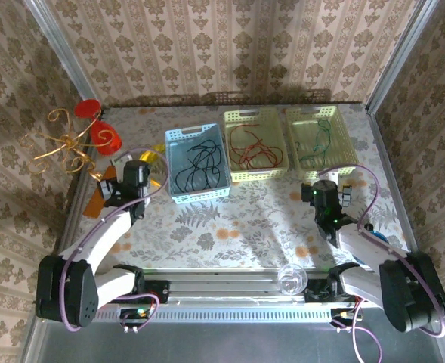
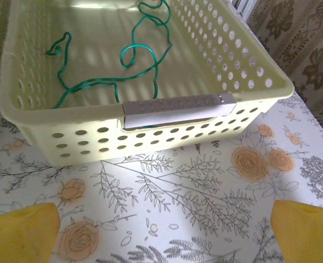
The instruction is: Untangle the cables
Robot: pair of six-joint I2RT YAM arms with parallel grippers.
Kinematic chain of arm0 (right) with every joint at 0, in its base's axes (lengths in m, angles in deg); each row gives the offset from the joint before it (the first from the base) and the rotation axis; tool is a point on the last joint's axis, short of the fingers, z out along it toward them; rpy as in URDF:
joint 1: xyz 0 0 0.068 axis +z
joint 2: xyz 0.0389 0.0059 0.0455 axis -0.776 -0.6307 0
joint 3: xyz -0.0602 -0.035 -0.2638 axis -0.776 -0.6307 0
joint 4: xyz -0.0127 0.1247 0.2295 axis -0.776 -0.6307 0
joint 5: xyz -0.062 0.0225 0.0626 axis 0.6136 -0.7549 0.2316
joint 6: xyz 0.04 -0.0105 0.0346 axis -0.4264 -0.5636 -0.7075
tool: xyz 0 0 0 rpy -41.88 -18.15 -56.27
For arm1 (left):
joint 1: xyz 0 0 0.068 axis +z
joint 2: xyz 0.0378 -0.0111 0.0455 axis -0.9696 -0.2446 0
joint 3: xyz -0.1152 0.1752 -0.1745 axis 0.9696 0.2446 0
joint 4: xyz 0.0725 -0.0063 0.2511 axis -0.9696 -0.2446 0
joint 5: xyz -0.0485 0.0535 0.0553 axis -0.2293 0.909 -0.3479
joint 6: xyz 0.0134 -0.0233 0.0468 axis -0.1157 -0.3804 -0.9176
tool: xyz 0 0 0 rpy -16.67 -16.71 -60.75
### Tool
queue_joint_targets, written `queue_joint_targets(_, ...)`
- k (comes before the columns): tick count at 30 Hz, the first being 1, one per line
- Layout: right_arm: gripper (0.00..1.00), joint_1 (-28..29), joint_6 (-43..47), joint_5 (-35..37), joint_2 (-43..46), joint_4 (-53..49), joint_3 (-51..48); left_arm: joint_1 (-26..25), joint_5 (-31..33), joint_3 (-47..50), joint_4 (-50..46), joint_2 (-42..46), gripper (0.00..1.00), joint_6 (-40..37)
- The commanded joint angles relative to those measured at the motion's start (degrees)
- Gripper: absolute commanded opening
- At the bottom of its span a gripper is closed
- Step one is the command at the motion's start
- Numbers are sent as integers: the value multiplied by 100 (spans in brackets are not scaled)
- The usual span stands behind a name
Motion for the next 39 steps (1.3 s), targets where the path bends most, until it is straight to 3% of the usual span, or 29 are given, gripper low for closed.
queue_joint_targets(1,100,-197,320,-443,-525,2115,-111,93,570,500,1181,-32,100,-844)
queue_joint_targets(7,100,-430,557,-1226,-2138,3545,213,378,-3,733,2206,-958,100,-672)
queue_joint_targets(9,100,-855,198,-2025,-1934,2573,478,366,-187,755,2825,-1178,100,-895)
queue_joint_targets(10,100,-1034,72,-2208,-2204,3016,368,386,-380,780,3155,-1292,100,-1047)
queue_joint_targets(11,100,-1080,3,-2079,-2464,3637,276,396,-505,775,3471,-1422,100,-1180)
queue_joint_targets(13,100,-1148,-108,-2111,-2207,2780,477,396,-743,764,4212,-1762,100,-1556)
queue_joint_targets(14,100,-1133,-54,-2133,-2330,3151,411,404,-834,761,4549,-1918,100,-1690)
queue_joint_targets(16,100,-1130,-66,-2113,-2253,2900,450,547,-1421,808,5288,-2395,100,-1813)
queue_joint_targets(17,100,-1123,-42,-2114,-2314,3046,430,542,-1605,589,4500,-2280,100,-1603)
queue_joint_targets(20,100,-1089,5,-2132,-2290,2907,494,763,-2107,731,4704,-2230,100,-1491)
queue_joint_targets(23,100,-1086,6,-2131,-2278,2877,490,1162,-3339,1139,5335,-2346,100,-1381)
queue_joint_targets(24,100,-1082,15,-2136,-2272,2879,490,1195,-3343,1298,6155,-2608,100,-1526)
queue_joint_targets(25,100,-1078,15,-2126,-2279,2884,496,1218,-3283,1231,5587,-2390,100,-1317)
queue_joint_targets(27,100,-1078,10,-2144,-2285,2873,498,1211,-3245,1310,6070,-2554,100,-1452)
queue_joint_targets(29,100,-1086,6,-2149,-2285,2846,509,1217,-3273,1252,5670,-2428,100,-1324)
queue_joint_targets(39,100,-1116,4,-2201,-2294,2829,525,1213,-3249,1275,5848,-2485,100,-1405)
